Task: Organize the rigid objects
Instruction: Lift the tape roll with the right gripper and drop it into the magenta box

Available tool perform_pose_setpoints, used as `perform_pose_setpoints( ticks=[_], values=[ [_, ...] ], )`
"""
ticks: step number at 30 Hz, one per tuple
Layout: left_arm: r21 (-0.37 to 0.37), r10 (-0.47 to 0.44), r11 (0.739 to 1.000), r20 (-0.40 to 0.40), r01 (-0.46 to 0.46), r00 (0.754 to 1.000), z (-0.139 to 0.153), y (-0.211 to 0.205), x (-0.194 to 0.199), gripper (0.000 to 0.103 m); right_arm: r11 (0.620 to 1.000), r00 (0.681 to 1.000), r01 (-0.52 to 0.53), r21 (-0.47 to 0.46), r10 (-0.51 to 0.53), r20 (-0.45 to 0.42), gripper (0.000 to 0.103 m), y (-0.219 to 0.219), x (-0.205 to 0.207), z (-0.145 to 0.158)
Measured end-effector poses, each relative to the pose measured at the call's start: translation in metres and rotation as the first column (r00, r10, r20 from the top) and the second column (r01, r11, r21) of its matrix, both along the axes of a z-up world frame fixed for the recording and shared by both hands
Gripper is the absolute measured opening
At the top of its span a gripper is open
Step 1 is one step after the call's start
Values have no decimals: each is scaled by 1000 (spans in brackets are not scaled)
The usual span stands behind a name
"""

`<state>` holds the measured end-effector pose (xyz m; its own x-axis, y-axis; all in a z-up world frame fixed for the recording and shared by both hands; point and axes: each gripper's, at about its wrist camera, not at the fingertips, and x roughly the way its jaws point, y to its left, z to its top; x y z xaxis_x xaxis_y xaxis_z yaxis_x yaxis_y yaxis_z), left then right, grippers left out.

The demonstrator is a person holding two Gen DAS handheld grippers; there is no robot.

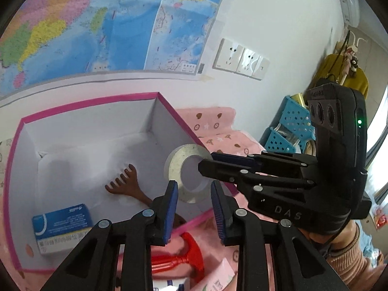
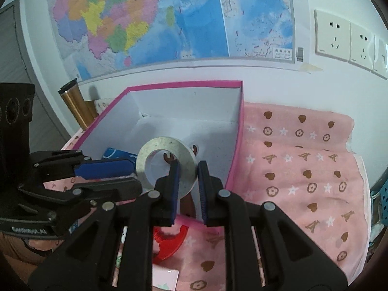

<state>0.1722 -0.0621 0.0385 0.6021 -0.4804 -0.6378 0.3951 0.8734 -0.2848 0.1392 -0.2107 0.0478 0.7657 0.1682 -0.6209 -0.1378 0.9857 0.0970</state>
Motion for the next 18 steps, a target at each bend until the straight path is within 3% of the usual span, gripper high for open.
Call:
perform_pose_setpoints(
  ticks=[8, 11, 16, 18],
  values=[
    [16, 16, 1000, -80, -15, 997, -18, -5, 25, 24, 998, 997, 33, -56, -37, -66, 19, 1, 21, -7],
    [15, 41, 999, -99, -40, 994, -22, 0, 29, 24, 994, 996, 68, -86, -73, -51, 31, 1, 20, -4],
    [31, 66, 997, -39, -65, 997, -17, 16, 7, 30, 998, 999, 48, -41, -48, 17, 35, -2, -7, 4],
    [20, 54, 998, -8, -54, 998, -12, 22, -8, 32, 1000, 999, 21, -7, -21, 41, 41, -3, -24, 3]
  ],
)
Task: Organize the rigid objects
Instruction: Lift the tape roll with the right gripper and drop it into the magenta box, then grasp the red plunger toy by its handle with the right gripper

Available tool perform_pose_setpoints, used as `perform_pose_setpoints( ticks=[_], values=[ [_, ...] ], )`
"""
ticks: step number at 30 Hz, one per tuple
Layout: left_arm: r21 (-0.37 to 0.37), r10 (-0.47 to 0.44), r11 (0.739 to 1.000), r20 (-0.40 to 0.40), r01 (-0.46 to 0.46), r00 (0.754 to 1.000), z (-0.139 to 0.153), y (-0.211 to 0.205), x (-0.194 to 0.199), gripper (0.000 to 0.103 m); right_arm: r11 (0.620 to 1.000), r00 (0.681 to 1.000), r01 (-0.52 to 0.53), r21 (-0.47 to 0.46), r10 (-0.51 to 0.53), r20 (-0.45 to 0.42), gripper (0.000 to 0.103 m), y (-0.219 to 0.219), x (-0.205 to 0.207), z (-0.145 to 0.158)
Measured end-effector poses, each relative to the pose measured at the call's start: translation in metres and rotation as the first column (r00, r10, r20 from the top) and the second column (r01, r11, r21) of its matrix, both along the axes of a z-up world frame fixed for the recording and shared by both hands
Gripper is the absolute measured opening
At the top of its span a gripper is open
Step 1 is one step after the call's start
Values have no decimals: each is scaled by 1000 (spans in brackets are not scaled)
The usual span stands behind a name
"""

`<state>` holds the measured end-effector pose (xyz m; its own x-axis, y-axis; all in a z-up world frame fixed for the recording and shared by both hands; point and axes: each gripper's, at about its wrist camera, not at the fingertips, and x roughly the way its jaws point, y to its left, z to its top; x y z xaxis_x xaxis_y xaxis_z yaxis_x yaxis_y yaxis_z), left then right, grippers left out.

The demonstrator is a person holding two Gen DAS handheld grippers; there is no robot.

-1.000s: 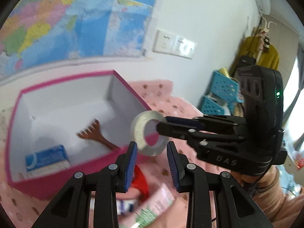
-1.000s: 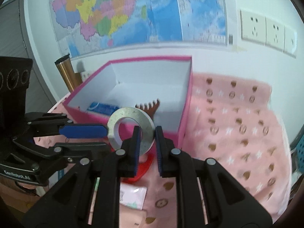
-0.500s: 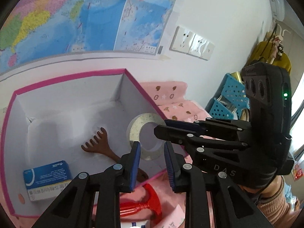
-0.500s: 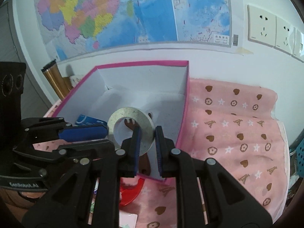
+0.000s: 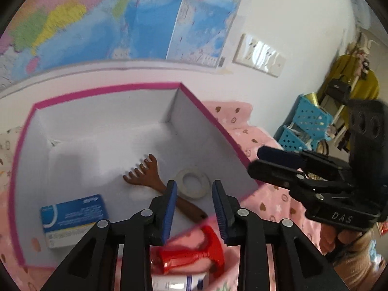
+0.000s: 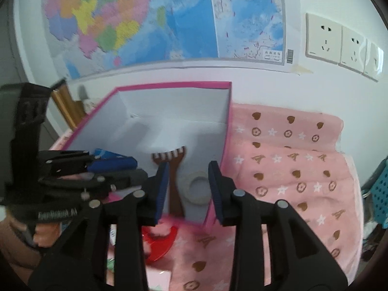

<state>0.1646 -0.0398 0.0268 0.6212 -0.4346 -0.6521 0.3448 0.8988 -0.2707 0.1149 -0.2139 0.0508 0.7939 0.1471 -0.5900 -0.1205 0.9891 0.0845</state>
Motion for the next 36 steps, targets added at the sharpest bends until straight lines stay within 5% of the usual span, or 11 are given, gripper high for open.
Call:
perform_pose_setpoints(
  ticks=[7, 13, 20, 36],
  values=[
    [17, -40, 999, 80, 38, 996, 4, 13, -48, 40, 992, 997, -80, 100, 81, 2, 47, 1, -40, -25],
    [74, -20, 997, -14, 21, 1000, -28, 20, -49, 41, 985, 987, -58, 160, 81, -136, 47, 6, -28, -72],
    [109, 6, 994, -128, 7, 992, -68, 24, -39, 39, 993, 973, -35, 112, 59, -222, 48, 18, -17, -103],
    [97, -32, 994, -185, 50, 982, -85, 7, -30, 38, 996, 968, -87, 14, 88, -234, 49, 43, -13, -116]
  ],
)
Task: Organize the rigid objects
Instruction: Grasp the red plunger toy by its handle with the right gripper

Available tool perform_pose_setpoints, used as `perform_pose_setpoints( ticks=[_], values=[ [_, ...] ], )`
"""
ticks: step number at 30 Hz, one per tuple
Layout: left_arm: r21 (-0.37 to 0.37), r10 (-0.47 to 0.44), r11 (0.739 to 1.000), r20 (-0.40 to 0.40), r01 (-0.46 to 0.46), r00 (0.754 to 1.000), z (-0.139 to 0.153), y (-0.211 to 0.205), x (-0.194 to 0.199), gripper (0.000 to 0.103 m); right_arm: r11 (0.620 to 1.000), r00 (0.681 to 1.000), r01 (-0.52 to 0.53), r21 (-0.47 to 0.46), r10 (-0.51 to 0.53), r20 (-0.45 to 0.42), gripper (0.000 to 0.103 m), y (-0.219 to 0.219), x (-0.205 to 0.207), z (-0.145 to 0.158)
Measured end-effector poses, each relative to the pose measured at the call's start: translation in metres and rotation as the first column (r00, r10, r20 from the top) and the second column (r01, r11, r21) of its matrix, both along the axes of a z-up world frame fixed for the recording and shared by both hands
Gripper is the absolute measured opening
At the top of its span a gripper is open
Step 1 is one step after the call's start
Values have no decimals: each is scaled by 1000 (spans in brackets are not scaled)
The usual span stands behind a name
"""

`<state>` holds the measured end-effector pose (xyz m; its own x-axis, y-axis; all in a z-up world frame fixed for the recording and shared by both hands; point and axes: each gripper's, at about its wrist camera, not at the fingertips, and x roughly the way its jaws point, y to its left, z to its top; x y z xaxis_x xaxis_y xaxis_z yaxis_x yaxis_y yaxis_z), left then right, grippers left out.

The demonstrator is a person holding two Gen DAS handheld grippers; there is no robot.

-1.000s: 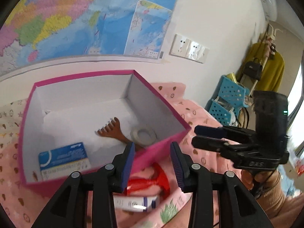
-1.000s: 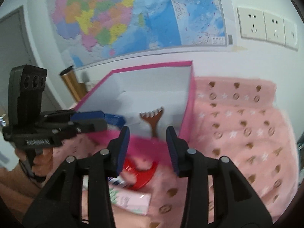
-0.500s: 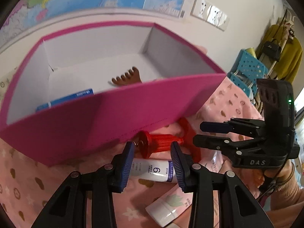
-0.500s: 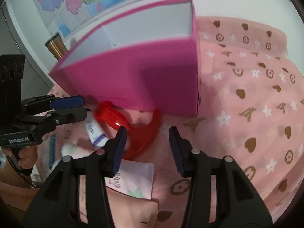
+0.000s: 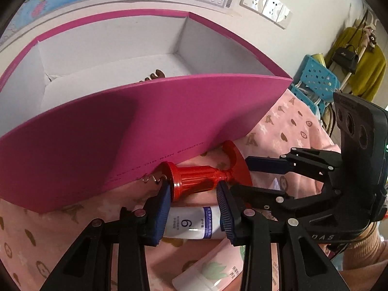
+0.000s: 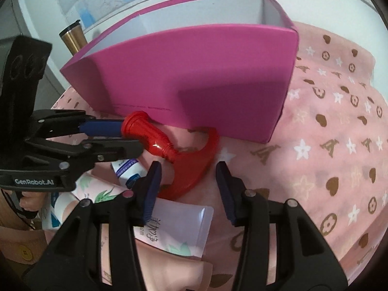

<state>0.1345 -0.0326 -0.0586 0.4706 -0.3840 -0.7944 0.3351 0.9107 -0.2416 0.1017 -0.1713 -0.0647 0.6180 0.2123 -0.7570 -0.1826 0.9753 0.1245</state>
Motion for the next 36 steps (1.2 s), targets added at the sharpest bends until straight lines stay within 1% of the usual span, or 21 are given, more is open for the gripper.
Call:
perform_pose_setpoints(
  ticks=[4, 8, 9, 14, 25, 30, 33, 36],
  values=[
    [1, -4, 1000, -1, 4, 1000, 0, -3, -1, 38, 999, 1000, -15, -30, 15, 6, 47, 3, 1, -1],
    [-11, -1, 1000, -6, 1, 1000, 1, -2, -3, 38, 999, 1000, -12, -41, 12, 7, 37, 1, 3, -2],
    [-12, -1, 1000, -7, 0, 1000, 0, -2, -3, 38, 999, 1000, -11, -42, 11, 7, 36, 1, 3, -2],
    [-11, 1, 1000, -3, -1, 1000, 2, -5, -4, 38, 1000, 1000, 10, -19, -10, 7, 36, -3, 2, -1],
    [-36, -17, 999, 33, 19, 999, 18, -12, -14, 38, 1000, 997, 22, -10, -21, 73, 36, -6, -13, 17],
    [-51, -20, 998, 61, 23, 998, 29, -13, -21, 38, 1000, 995, 20, 0, -20, 102, 36, -13, -26, 27],
    [-50, -17, 998, 93, 22, 995, 39, -14, -26, 38, 1000, 992, 13, 18, -15, 123, 36, -15, -33, 34],
    [-60, -25, 998, 115, 32, 993, 47, -14, -30, 38, 1000, 989, 15, 9, -16, 148, 36, -16, -39, 44]
  ],
)
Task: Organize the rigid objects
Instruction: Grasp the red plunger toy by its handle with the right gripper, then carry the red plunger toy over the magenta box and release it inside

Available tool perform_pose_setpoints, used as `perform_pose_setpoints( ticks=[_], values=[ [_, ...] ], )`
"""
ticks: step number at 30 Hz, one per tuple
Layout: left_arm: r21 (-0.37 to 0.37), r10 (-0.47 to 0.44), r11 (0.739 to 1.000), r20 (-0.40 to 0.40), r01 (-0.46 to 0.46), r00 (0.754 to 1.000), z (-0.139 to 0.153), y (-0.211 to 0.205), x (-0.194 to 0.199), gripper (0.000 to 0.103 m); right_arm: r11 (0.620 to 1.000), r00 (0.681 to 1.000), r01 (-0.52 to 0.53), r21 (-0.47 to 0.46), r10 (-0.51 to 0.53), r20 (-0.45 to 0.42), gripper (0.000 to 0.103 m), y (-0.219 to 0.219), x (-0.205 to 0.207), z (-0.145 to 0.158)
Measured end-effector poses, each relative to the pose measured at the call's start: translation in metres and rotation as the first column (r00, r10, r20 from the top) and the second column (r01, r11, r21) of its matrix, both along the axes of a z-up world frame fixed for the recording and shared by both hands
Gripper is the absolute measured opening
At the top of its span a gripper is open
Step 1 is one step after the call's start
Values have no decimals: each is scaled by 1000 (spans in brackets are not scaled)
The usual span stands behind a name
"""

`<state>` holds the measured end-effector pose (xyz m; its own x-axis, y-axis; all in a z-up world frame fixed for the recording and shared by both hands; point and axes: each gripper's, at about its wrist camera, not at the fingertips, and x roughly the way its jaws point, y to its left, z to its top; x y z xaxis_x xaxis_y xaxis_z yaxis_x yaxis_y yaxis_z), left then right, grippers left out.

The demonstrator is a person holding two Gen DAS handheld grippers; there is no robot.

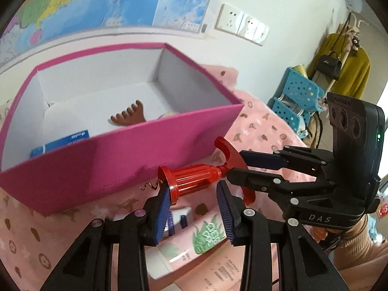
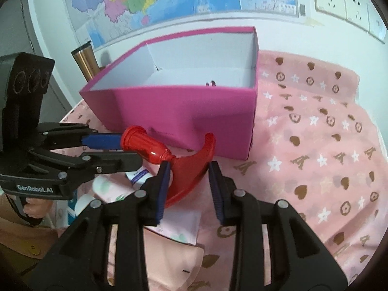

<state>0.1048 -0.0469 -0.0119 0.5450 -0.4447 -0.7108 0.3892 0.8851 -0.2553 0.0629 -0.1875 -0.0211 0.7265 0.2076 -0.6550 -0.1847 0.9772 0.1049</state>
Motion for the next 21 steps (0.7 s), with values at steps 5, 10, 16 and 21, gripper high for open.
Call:
perform_pose_setpoints(
  ticks=[5, 10, 16, 21],
  values=[
    [-15, -2, 1000, 36, 2, 999, 15, 0, -4, 38, 1000, 999, -2, 0, 2, 45, 36, 1, -9, 18],
    [-23, -3, 1000, 91, 5, 996, 35, 1, -10, 38, 1000, 996, -8, -15, 9, 93, 36, 4, -14, 37],
    [-18, 6, 1000, 149, -3, 989, 55, 2, -10, 38, 1000, 989, -14, -23, 17, 147, 36, 5, -12, 58],
    [-11, 34, 999, 173, -33, 984, 65, 3, 1, 38, 999, 984, -24, -31, 29, 173, 36, 2, 4, 72]
  ],
)
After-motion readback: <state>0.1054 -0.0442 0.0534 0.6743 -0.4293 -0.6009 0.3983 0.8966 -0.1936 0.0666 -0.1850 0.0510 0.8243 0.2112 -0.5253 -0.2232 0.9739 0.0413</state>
